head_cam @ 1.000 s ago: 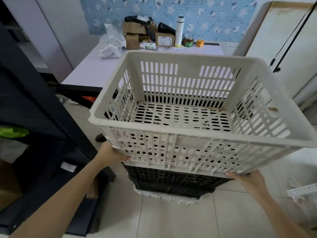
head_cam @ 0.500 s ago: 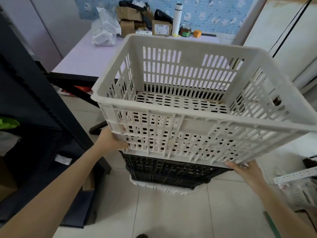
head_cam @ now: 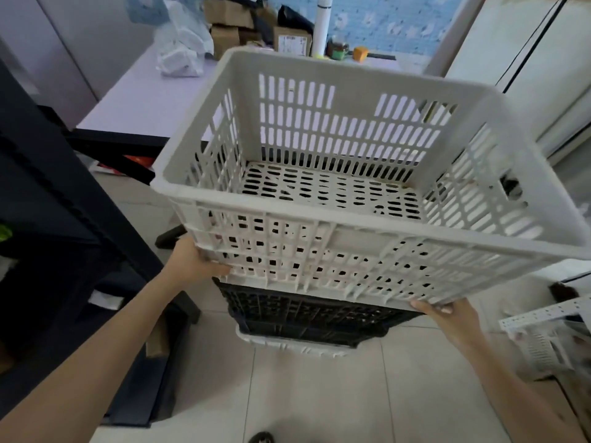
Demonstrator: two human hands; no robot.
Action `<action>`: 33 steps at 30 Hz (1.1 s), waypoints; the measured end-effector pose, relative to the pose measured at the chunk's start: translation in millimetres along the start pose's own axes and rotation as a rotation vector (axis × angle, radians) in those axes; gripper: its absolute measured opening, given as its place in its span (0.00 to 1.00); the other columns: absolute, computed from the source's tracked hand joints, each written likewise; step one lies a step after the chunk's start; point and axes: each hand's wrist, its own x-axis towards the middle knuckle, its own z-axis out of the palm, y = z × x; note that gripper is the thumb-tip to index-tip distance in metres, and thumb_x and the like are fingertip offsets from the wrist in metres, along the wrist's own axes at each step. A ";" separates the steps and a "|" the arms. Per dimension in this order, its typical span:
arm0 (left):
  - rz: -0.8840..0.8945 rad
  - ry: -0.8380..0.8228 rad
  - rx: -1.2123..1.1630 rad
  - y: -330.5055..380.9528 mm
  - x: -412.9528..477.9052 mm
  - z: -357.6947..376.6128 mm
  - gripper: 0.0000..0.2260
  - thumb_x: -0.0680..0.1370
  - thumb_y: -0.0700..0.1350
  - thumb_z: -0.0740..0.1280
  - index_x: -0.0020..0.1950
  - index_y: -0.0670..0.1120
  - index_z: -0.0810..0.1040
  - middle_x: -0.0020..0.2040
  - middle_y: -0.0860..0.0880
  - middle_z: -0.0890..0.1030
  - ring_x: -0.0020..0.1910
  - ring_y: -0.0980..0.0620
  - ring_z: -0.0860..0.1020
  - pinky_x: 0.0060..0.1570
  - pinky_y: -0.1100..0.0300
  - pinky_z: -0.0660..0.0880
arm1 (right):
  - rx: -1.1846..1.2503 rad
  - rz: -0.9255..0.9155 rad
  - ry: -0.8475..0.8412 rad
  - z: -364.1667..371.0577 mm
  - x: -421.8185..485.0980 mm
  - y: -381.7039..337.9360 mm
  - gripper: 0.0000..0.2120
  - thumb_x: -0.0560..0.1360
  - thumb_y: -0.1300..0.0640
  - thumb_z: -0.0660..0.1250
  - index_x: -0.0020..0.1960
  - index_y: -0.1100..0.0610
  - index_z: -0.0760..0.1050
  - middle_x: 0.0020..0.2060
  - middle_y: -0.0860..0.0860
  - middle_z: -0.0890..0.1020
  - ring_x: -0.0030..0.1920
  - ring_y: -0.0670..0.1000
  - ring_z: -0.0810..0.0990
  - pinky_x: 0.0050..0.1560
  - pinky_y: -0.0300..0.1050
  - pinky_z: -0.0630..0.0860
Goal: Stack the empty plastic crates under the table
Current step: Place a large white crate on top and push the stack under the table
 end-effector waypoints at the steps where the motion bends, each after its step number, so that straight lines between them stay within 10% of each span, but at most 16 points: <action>1: -0.002 0.006 -0.002 -2.2 1.6 1.0 0.20 0.62 0.32 0.78 0.49 0.47 0.79 0.45 0.50 0.82 0.49 0.49 0.79 0.51 0.54 0.77 | -0.027 -0.011 0.005 0.5 0.2 -0.9 0.14 0.62 0.55 0.80 0.42 0.53 0.78 0.38 0.49 0.82 0.46 0.51 0.80 0.36 0.24 0.70; 6: -0.005 0.040 0.028 -1.4 -1.9 3.8 0.19 0.63 0.31 0.77 0.49 0.46 0.78 0.41 0.52 0.80 0.46 0.51 0.78 0.44 0.61 0.74 | -0.079 0.013 0.035 2.0 -1.4 0.6 0.13 0.61 0.52 0.81 0.39 0.52 0.78 0.39 0.52 0.82 0.45 0.53 0.79 0.46 0.41 0.70; 11: -0.063 0.054 0.067 5.9 -8.9 8.9 0.13 0.64 0.31 0.77 0.40 0.46 0.80 0.35 0.54 0.78 0.38 0.54 0.77 0.40 0.63 0.73 | -0.044 0.003 0.015 -2.6 -1.4 -3.2 0.13 0.60 0.54 0.81 0.34 0.46 0.76 0.33 0.42 0.81 0.40 0.47 0.80 0.35 0.21 0.69; 15: -0.094 0.068 0.063 5.1 -12.2 10.2 0.09 0.64 0.32 0.77 0.39 0.40 0.82 0.35 0.48 0.80 0.35 0.58 0.76 0.41 0.60 0.73 | -0.036 0.012 -0.011 -4.6 -0.1 -3.8 0.14 0.61 0.56 0.81 0.43 0.54 0.81 0.33 0.42 0.83 0.36 0.37 0.79 0.37 0.31 0.72; 22: -0.120 0.071 0.063 18.8 -21.4 10.1 0.13 0.65 0.32 0.77 0.42 0.46 0.79 0.35 0.56 0.77 0.43 0.52 0.76 0.43 0.61 0.72 | -0.043 -0.008 -0.012 -1.6 9.2 -4.6 0.21 0.63 0.55 0.80 0.52 0.60 0.78 0.44 0.53 0.81 0.46 0.54 0.79 0.42 0.40 0.72; 33: -0.185 0.053 0.050 28.8 -25.8 8.7 0.16 0.67 0.31 0.75 0.33 0.50 0.74 0.20 0.62 0.77 0.26 0.66 0.77 0.30 0.73 0.67 | -0.103 0.050 -0.035 -5.2 15.4 -7.1 0.21 0.64 0.48 0.79 0.47 0.58 0.74 0.46 0.54 0.80 0.49 0.56 0.78 0.51 0.49 0.73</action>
